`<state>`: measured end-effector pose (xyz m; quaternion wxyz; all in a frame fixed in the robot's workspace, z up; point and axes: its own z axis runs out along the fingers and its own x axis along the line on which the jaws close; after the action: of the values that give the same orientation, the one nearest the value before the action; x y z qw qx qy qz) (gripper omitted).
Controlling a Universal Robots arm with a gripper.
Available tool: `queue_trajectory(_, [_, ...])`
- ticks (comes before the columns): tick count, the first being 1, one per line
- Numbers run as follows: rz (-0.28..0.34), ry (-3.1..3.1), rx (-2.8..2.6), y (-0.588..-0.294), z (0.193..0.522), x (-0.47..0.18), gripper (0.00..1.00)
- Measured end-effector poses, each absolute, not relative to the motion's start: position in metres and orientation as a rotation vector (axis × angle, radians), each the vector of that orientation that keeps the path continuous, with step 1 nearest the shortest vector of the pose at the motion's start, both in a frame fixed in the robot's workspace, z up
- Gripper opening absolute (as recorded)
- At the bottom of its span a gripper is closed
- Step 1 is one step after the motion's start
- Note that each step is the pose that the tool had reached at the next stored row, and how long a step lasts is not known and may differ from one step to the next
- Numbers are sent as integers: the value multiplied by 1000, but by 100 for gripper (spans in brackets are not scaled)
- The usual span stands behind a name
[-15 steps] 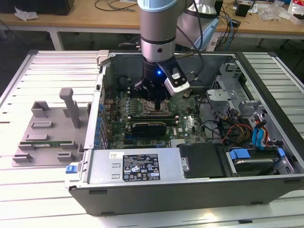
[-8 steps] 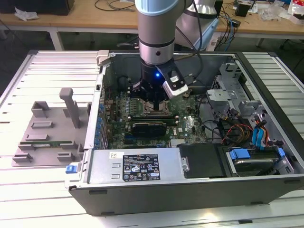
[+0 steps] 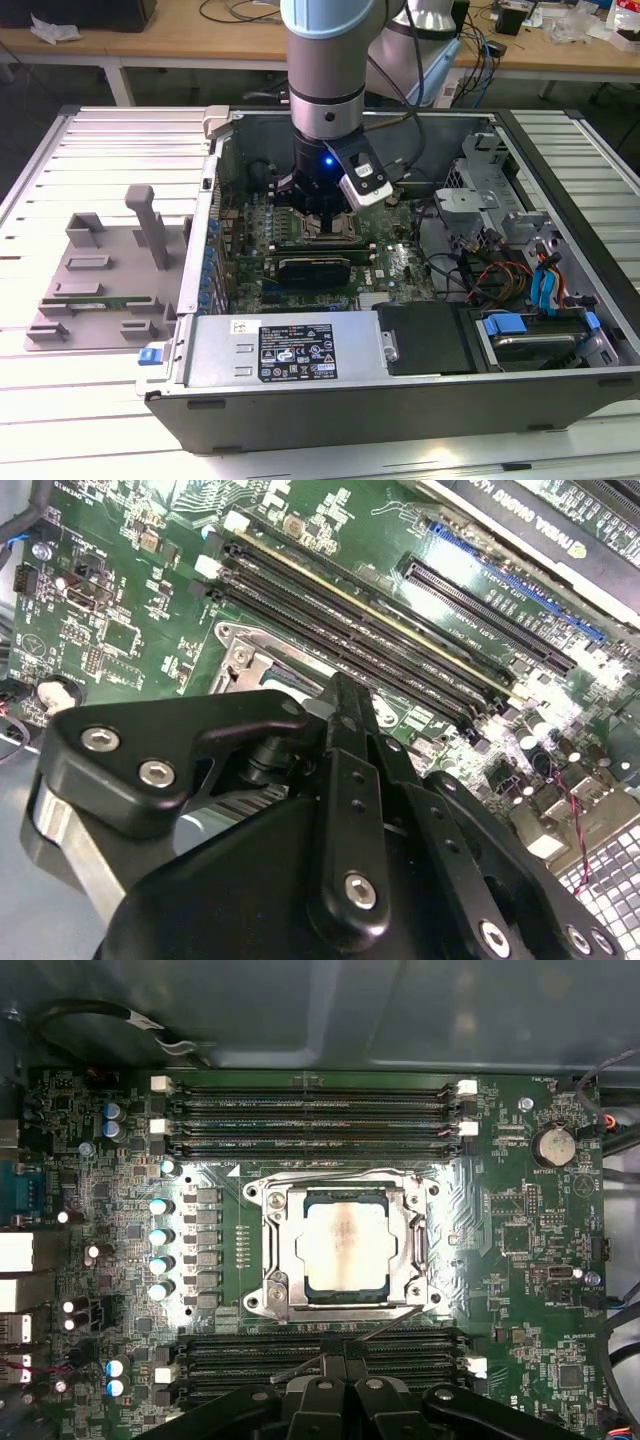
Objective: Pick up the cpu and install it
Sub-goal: 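Install the second cpu locking lever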
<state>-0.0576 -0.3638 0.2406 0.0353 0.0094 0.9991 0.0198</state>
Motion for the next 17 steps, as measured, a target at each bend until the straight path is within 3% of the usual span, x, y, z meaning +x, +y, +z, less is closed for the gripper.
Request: queue_trajectory(17, [78,3070,33,-371,224,-73,11])
